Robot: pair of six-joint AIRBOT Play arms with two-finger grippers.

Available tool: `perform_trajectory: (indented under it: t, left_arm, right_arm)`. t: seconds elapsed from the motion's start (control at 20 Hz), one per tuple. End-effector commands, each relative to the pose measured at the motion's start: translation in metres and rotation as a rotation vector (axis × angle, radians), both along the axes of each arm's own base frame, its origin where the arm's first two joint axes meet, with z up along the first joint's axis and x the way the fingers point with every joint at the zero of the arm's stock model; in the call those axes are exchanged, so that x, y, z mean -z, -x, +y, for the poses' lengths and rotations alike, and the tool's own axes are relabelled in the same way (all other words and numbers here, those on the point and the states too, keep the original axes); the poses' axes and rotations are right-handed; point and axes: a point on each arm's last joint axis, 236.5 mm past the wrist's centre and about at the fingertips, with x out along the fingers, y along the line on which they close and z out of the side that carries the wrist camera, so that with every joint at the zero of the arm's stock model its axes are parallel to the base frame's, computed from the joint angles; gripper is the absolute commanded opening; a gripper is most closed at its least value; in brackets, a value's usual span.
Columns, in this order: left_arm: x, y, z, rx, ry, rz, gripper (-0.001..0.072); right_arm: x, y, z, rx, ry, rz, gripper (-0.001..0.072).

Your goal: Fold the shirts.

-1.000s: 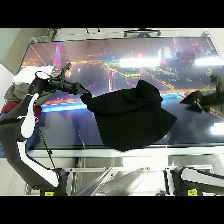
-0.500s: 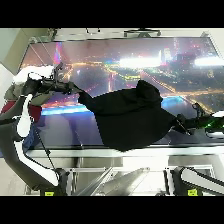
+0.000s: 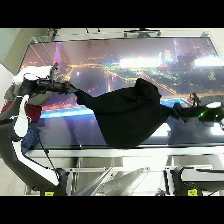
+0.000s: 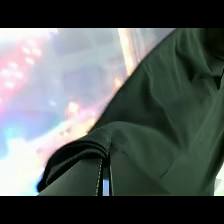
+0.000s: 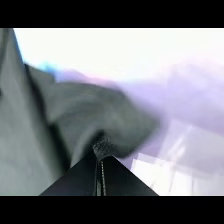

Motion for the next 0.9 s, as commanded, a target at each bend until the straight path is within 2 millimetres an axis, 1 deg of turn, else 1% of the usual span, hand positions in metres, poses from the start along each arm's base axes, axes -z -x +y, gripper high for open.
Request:
perform_trajectory:
  t: [0.0,0.05,0.1,0.15,0.2,0.25,0.35,0.45,0.55,0.65,0.7,0.75,0.8,0.85]
  left_arm:
    - [0.003,0.021,0.017,-0.019,0.044,0.100,0.0019]
    - [0.009,0.034,0.019,-0.031,0.062,0.152,0.0019]
    - [0.016,0.048,0.017,-0.042,0.074,0.197,0.0019]
    - [0.022,0.065,0.015,-0.055,0.088,0.247,0.0019]
    - [0.029,0.087,0.008,-0.062,0.103,0.307,0.0019]
    - [0.033,0.107,0.001,-0.064,0.114,0.350,0.0019]
    - [0.039,0.136,-0.008,-0.089,0.115,0.406,0.0020]
    - [0.042,0.154,-0.012,-0.117,0.110,0.429,0.0020]
    - [0.043,0.160,-0.012,-0.138,0.098,0.419,0.0020]
    - [0.042,0.152,-0.009,-0.167,0.079,0.386,0.0021]
    - [0.040,0.147,-0.007,-0.170,0.073,0.368,0.0021]
    - [0.037,0.141,-0.005,-0.171,0.067,0.348,0.0024]
    - [0.030,0.131,-0.001,-0.172,0.058,0.314,0.0125]
    - [0.021,0.118,0.005,-0.166,0.037,0.263,0.0347]
  right_arm:
    - [-0.039,-0.080,-0.017,-0.025,0.011,-0.137,0.0020]
    - [-0.055,-0.108,-0.020,-0.039,0.021,-0.186,0.0020]
    - [-0.068,-0.131,-0.019,-0.063,0.024,-0.223,0.0021]
    - [-0.080,-0.154,-0.014,-0.096,0.023,-0.259,0.0020]
    - [-0.089,-0.172,-0.003,-0.139,0.019,-0.287,0.0020]
    - [-0.092,-0.187,0.009,-0.185,0.014,-0.300,0.0020]
    - [-0.088,-0.204,0.032,-0.266,0.025,-0.303,0.0021]
    - [-0.078,-0.213,0.054,-0.326,0.026,-0.307,0.0021]
    - [-0.067,-0.213,0.064,-0.338,0.016,-0.293,0.0021]
    - [-0.066,-0.212,0.064,-0.336,0.008,-0.289,0.0027]
    - [-0.069,-0.213,0.063,-0.319,-0.011,-0.290,0.0172]
    - [-0.073,-0.215,0.060,-0.290,-0.038,-0.289,0.0469]
    - [-0.080,-0.216,0.052,-0.234,-0.074,-0.269,0.0492]
    - [-0.089,-0.215,0.041,-0.207,-0.100,-0.268,0.0431]
